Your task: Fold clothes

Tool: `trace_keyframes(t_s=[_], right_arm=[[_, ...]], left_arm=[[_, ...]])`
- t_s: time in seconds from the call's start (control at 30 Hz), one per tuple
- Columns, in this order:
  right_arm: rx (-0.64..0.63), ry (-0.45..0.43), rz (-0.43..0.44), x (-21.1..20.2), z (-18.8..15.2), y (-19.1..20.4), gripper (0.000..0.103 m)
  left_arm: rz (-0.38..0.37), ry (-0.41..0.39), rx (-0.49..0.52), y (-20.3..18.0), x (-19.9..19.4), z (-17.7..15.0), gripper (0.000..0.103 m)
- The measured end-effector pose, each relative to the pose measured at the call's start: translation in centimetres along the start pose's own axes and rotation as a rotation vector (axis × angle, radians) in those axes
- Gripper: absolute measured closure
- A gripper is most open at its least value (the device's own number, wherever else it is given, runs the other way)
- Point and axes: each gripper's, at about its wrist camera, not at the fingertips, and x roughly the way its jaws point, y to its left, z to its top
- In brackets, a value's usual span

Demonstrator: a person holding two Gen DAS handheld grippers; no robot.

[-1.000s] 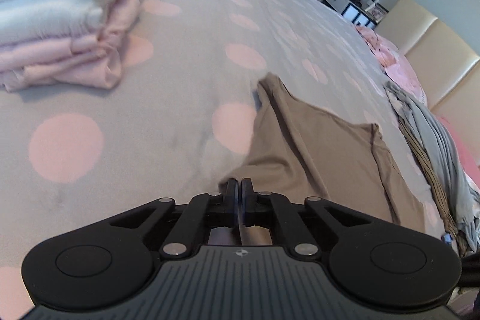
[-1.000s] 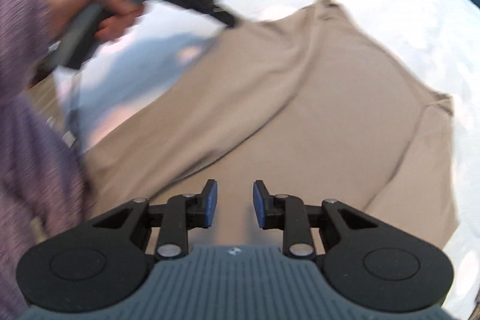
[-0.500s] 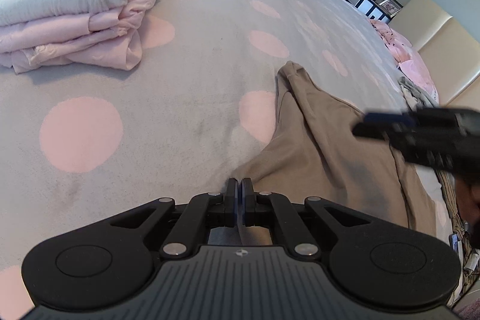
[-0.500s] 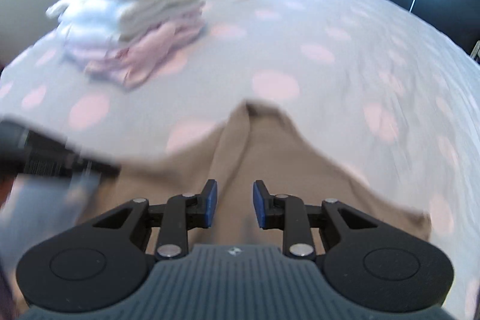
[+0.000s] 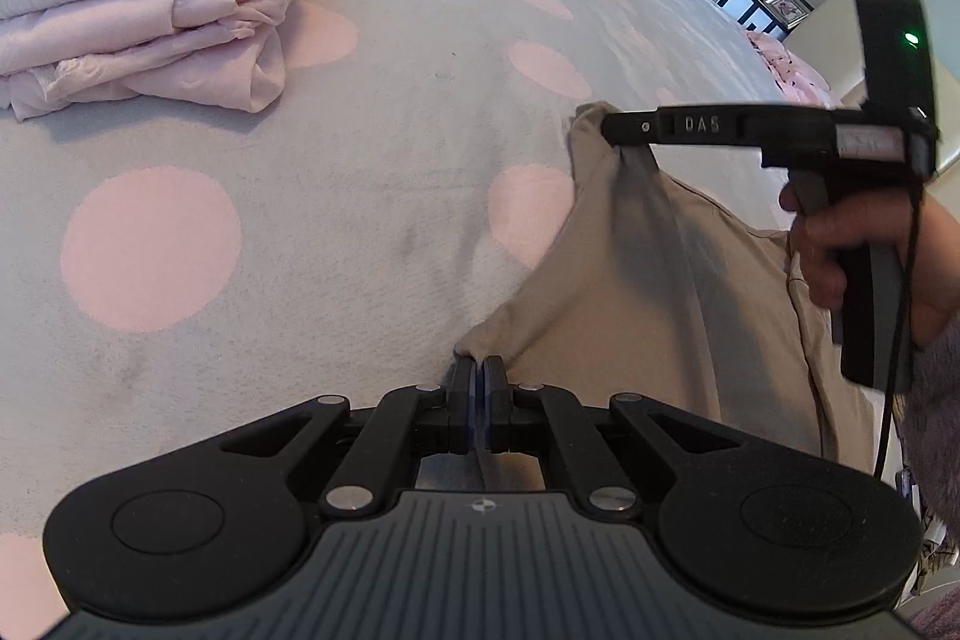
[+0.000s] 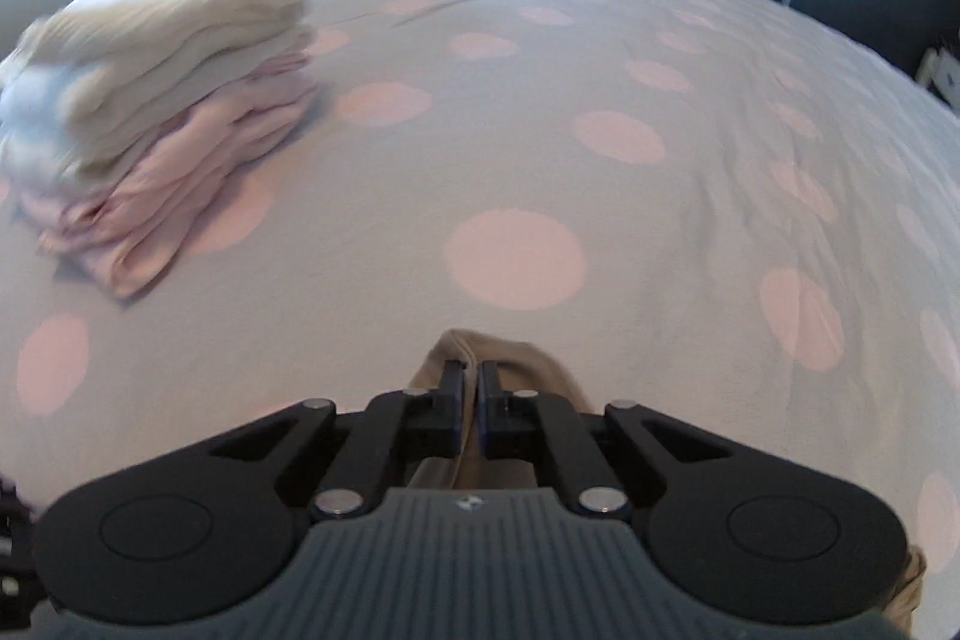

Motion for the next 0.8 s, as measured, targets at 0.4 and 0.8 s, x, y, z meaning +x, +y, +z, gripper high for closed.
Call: trace_keyframes(t_s=[0.4, 0.8], right_arm=[[0.221, -0.006, 0.048, -1.7, -0.7, -4.6, 0.081], [0.119, -0.002, 0.114, -14.4, -10.1, -0.1, 0.069]], left_arm=[[-0.012, 0.003, -0.005, 0.1, -0.4, 0.0, 0.102], [-0.006, -0.038, 0.070, -2.3, -6.6, -2.4, 0.092]])
